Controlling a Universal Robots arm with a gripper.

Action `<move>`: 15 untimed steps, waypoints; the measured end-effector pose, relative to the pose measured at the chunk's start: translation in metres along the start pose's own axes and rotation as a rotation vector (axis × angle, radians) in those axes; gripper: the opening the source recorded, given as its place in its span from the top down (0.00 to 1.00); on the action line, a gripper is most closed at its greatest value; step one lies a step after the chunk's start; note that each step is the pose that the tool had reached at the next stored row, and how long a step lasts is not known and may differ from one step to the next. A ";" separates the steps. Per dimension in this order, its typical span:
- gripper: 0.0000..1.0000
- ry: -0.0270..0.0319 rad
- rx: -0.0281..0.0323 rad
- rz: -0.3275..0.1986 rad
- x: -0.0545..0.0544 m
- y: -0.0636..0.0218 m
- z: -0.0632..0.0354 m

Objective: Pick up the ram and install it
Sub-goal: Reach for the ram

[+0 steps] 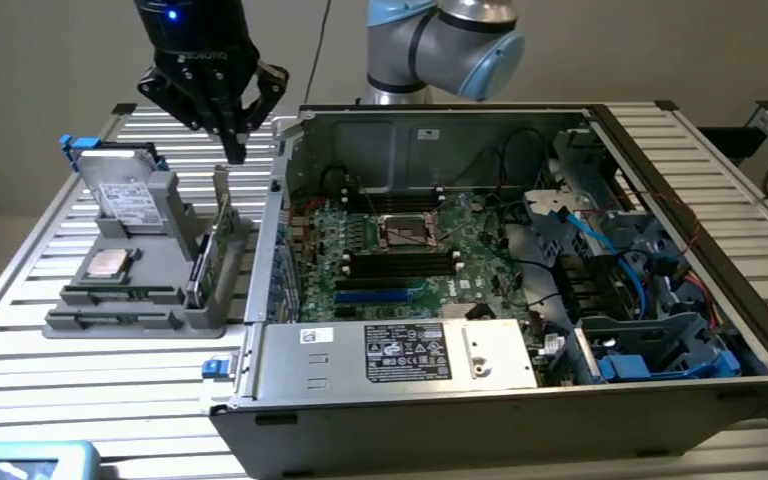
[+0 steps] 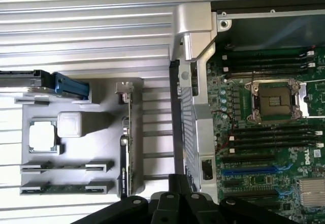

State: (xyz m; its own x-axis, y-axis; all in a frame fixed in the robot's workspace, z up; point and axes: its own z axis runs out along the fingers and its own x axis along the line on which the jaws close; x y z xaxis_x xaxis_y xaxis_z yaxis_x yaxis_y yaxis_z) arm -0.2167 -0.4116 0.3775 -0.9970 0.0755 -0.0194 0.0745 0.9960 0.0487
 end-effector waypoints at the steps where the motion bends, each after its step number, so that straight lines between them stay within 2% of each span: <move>1: 0.89 -0.0001 -0.0001 0.000 0.003 -0.0019 0.0016; 8: 0.89 0.0004 0.0000 0.000 0.026 -0.0141 0.0133; 15: 0.89 0.0043 0.0002 0.000 0.056 -0.0189 0.0250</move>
State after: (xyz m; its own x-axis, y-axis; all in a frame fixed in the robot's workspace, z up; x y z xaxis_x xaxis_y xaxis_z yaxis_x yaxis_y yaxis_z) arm -0.2738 -0.4250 0.3505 -0.9970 0.0755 -0.0150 0.0747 0.9960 0.0485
